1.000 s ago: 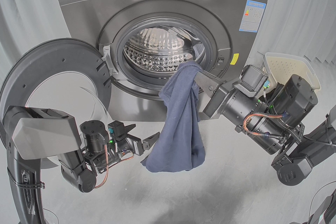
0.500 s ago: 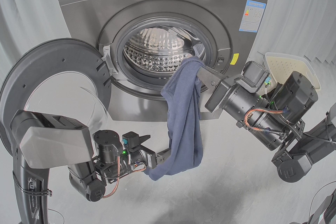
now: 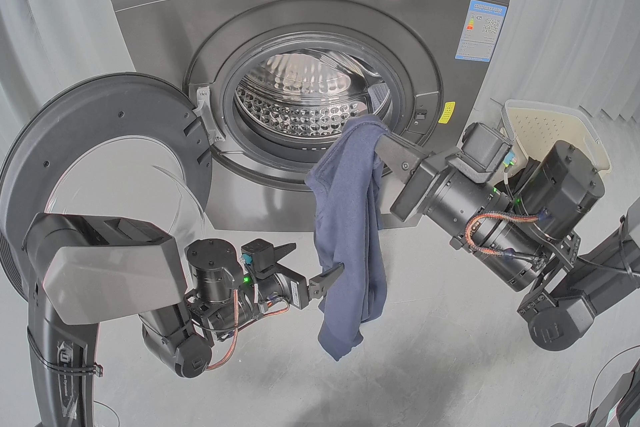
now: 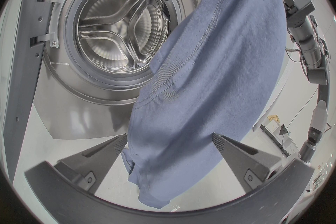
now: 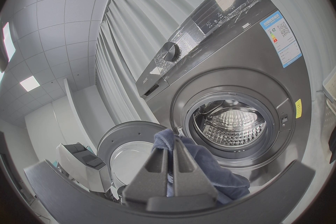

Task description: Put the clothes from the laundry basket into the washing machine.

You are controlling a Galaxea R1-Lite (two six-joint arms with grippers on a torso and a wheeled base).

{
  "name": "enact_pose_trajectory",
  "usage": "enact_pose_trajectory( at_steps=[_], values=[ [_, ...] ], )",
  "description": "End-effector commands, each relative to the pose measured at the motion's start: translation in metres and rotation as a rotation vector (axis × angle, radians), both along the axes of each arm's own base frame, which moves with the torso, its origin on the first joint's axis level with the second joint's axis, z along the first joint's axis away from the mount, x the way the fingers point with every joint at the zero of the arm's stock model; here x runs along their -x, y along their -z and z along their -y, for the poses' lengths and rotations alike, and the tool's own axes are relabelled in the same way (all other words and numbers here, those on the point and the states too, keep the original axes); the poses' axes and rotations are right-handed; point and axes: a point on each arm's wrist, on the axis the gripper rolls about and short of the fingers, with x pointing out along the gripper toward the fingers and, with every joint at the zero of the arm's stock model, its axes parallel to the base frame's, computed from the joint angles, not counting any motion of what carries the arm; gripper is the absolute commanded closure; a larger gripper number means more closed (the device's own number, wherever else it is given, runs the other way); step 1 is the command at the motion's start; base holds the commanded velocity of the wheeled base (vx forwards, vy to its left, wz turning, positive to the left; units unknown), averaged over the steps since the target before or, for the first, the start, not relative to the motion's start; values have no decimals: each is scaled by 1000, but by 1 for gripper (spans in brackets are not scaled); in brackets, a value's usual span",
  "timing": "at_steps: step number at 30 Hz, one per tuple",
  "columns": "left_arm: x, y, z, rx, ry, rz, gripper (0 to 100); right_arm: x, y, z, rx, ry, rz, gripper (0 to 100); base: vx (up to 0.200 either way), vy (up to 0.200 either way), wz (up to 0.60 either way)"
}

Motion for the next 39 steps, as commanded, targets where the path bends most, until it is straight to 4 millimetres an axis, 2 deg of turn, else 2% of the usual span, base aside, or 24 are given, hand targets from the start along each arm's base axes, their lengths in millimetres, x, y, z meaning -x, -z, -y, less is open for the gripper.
enact_pose_trajectory(
  at_steps=[1, 11, 21, 31, 39],
  values=[
    [-6, -3, -6, 7, -23, 13, 0, 0, 5, 2, 15, 2, -11, 100, 0, 0, 0],
    [-20, -8, -8, 32, -48, 53, 0, 2, 5, -1, 16, -9, -10, 100, 0, 0, 0],
    [-22, 3, 0, 23, -20, 39, 0, 0, 0, -2, 5, -9, 2, 100, 0, 0, 0],
    [-43, 14, 10, 43, -34, 73, 0, 4, 3, -5, 12, -24, -5, 100, 0, 0, 0],
    [-53, 17, 12, 54, -44, 92, 0, 6, 4, -8, 16, -32, -5, 100, 0, 0, 0]
  ],
)
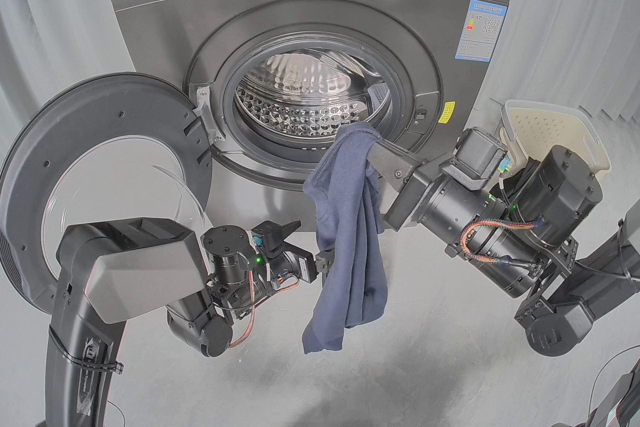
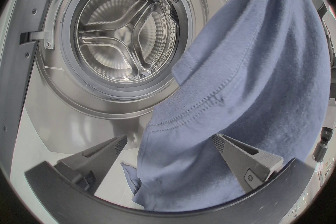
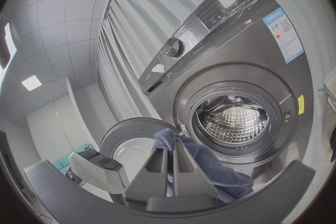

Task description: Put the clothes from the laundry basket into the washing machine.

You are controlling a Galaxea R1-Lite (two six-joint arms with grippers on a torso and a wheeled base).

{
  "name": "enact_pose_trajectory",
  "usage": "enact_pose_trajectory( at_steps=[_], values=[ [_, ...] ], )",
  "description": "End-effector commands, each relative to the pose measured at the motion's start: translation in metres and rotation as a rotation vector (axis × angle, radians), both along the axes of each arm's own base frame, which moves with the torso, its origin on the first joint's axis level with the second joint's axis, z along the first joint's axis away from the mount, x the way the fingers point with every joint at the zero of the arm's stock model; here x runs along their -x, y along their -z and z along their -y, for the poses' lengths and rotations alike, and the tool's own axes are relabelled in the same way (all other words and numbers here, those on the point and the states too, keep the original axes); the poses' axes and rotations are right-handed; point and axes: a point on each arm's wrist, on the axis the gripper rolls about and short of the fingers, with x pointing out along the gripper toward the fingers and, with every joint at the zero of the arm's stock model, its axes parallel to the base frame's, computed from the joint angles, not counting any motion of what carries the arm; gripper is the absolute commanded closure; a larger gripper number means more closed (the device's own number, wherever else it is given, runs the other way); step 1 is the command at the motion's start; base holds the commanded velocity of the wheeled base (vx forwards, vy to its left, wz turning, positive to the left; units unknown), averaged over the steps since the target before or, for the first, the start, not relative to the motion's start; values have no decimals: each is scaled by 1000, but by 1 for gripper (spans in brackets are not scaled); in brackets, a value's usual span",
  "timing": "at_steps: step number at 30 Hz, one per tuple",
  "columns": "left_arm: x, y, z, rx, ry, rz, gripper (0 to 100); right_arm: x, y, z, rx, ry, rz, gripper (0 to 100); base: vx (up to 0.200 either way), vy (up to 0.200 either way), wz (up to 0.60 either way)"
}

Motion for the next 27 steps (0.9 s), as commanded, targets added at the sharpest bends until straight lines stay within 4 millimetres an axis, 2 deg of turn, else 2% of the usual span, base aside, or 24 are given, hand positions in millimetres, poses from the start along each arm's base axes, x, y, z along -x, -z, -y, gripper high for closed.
enact_pose_trajectory(
  at_steps=[1, 6, 7, 27],
  values=[
    [-6, 7, 2, 2, -4, -1, 0, 2, 1, -3, 2, -11, -2, 100, 0, 0, 0],
    [-16, 8, 5, 16, -25, 28, 0, 4, 2, -4, 6, -16, -5, 100, 0, 0, 0],
    [-17, 8, 5, 19, -33, 32, 100, 4, 2, -4, 6, -16, -5, 100, 0, 0, 0],
    [-23, 1, -2, 29, -94, 55, 100, 3, 12, 7, 43, 10, -14, 100, 0, 0, 0]
  ],
)
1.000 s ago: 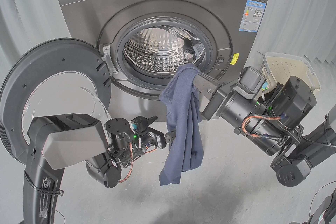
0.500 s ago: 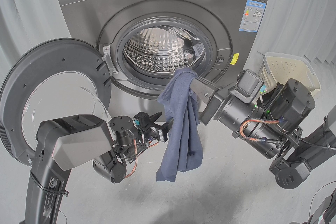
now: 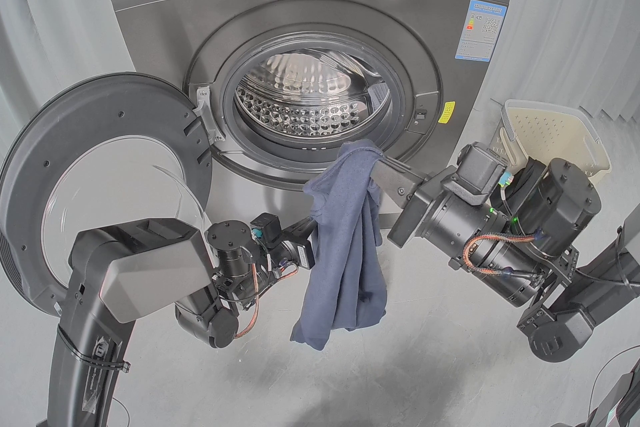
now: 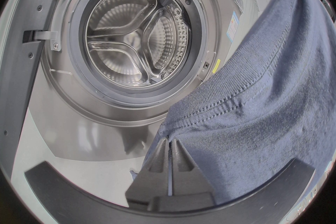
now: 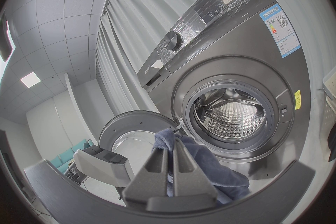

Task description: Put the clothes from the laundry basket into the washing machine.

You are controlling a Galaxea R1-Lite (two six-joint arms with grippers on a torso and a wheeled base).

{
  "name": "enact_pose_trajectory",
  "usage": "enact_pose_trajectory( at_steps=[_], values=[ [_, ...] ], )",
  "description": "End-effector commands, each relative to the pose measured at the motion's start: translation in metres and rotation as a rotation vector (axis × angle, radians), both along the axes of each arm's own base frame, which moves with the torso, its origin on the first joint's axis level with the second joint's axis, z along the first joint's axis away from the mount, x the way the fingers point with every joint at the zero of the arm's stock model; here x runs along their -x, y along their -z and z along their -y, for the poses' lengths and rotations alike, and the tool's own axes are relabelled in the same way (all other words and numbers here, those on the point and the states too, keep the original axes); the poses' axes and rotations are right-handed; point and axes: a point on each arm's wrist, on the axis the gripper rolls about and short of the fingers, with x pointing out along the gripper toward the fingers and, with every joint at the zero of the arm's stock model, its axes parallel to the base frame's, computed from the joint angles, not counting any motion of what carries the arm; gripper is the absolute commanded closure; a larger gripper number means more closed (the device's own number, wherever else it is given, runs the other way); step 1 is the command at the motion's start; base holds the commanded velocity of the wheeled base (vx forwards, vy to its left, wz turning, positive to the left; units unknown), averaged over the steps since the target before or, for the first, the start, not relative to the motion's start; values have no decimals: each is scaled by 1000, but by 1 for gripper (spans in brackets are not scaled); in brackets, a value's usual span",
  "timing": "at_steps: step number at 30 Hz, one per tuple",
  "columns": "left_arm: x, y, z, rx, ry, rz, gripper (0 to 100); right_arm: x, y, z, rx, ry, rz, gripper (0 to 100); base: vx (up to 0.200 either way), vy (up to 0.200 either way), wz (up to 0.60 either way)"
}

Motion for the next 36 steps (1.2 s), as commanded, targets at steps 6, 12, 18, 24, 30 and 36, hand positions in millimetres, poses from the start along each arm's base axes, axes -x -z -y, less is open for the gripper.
enact_pose_trajectory(
  at_steps=[6, 12, 18, 24, 30, 36],
  values=[
    [16, -28, -16, 1, -23, 5, 100, -3, 0, 6, 3, 21, 5, 100, 0, 0, 0],
    [28, -47, -36, 2, -48, 3, 100, -8, -1, 12, 0, 45, 9, 100, 0, 0, 0],
    [43, -61, -48, -4, -54, 0, 100, -5, 0, 14, 6, 46, 1, 100, 0, 0, 0],
    [71, -88, -60, 5, -33, 21, 100, -3, 0, 20, 4, 64, -2, 100, 0, 0, 0],
    [91, -93, -65, -5, 30, 3, 100, 2, 1, 19, -6, 53, 11, 100, 0, 0, 0],
    [74, -59, -57, -40, 41, -69, 100, 3, 0, 18, -3, 51, 24, 100, 0, 0, 0]
  ],
)
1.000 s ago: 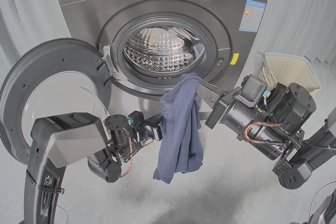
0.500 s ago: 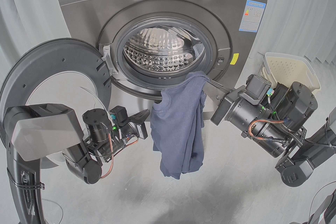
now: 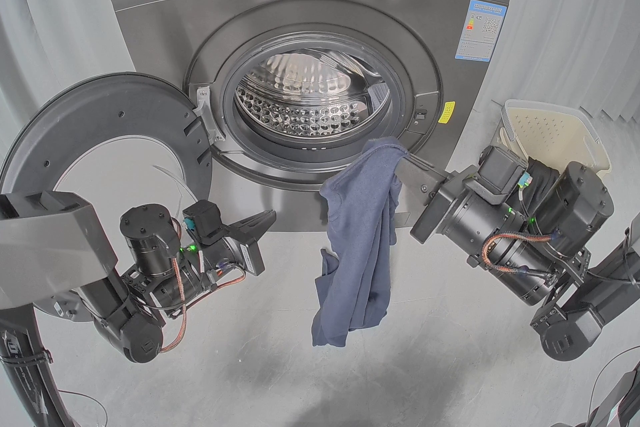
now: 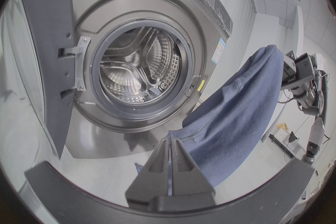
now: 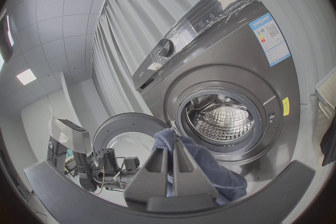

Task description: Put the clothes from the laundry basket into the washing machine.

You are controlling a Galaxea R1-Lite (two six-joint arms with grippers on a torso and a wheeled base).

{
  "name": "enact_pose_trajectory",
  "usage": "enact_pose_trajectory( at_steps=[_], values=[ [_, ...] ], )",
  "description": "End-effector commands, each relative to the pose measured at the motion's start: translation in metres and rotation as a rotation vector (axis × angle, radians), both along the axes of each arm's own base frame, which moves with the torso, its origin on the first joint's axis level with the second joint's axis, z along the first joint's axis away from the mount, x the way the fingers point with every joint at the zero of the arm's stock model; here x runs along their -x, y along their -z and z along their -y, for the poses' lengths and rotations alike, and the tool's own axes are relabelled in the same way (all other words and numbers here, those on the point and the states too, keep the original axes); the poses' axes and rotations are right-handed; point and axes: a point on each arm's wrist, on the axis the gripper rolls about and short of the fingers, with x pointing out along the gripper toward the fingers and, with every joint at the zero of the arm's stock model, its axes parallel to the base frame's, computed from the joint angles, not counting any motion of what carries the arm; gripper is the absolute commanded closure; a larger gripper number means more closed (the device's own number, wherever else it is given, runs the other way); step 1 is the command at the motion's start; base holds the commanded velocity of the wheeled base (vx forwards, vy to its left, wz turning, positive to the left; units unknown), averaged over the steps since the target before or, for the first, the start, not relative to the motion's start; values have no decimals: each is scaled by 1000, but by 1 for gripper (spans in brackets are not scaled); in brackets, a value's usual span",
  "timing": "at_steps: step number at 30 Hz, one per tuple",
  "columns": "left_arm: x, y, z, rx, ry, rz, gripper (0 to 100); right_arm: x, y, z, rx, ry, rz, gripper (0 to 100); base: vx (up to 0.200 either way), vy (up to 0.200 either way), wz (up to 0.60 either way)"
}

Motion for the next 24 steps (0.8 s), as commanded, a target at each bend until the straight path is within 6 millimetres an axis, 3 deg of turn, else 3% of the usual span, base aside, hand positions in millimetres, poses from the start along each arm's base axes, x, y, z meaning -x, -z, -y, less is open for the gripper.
enact_pose_trajectory(
  at_steps=[1, 2, 15, 21, 24],
  values=[
    [-12, 25, 6, -22, 22, -53, 100, 2, -3, -1, -2, -6, 14, 100, 0, 0, 0],
    [-13, 30, 6, -25, 36, -64, 0, 2, -4, -1, -5, -8, 18, 100, 0, 0, 0],
    [-38, 73, 26, -52, 58, -107, 0, 3, -10, -4, -13, -21, 32, 100, 0, 0, 0],
    [-44, 82, 35, -52, 70, -104, 0, 5, -10, -7, -7, -35, 25, 100, 0, 0, 0],
    [-56, 85, 41, -39, 65, -76, 0, 8, -10, -10, -7, -48, 24, 100, 0, 0, 0]
  ],
)
